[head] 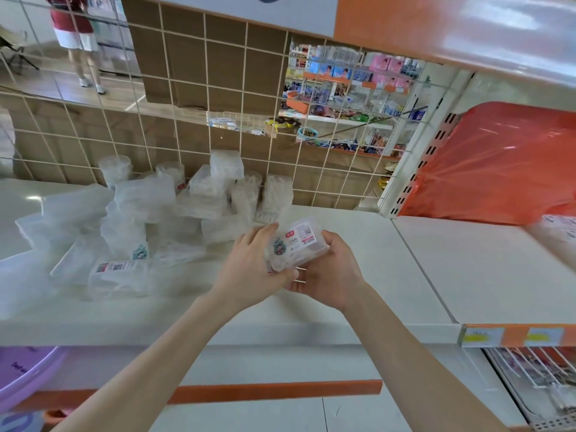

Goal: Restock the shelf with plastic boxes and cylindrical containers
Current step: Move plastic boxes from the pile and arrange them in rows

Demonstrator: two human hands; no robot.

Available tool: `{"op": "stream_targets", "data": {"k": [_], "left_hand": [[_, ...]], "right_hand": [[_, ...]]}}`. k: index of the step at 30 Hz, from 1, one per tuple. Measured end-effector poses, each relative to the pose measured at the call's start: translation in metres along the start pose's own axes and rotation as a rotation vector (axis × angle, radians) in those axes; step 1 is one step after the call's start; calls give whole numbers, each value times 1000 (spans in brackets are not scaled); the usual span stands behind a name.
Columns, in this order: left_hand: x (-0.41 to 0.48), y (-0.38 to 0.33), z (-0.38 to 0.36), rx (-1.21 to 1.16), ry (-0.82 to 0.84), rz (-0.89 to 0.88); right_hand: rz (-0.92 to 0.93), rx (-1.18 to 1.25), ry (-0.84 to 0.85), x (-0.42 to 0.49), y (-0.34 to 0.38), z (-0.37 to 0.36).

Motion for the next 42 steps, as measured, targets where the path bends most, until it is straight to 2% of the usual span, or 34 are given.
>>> {"op": "stream_targets", "data": {"k": [5,9,12,16,18,23,25,28,32,42], "left_hand": [[-2,-1,4,14,7,-20],[-5,2,7,50,26,-37],[-7,7,6,93,63,-37],[-11,12,-1,111,146,-46],[-12,11,-4,101,166,-61],[-8,13,-10,89,159,-97],[-5,23,-11,151,143,-81],[-4,47,-14,276,177,33],[-7,63,-21,273,238,103],[-12,55,-22,331,207,145]], "right_hand": [[11,-18,8,-5,-2,3],[190,-237,-173,-13,20,16],[310,-636,-232,-24,40,14],[271,-1397,-38,-30,34,-9],[260,-1562,-21,-30,30,-14],[334,-1624,-97,-32,30,-18],[309,-1610,-209,-36,29,-2],[249,-1563,-417,-45,29,31],[161,-1541,-586,-55,26,66],[173,-1631,-565,-51,19,76]]}}
Point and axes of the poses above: each hand's wrist, its own x-axis towards the middle knuckle, its own z-axis out of the back of the hand, y = z × x, the point moved 8 cm from there along x, towards the middle knuckle, and after that the axes turned 7 degrees about y, right-handed, at the moved point
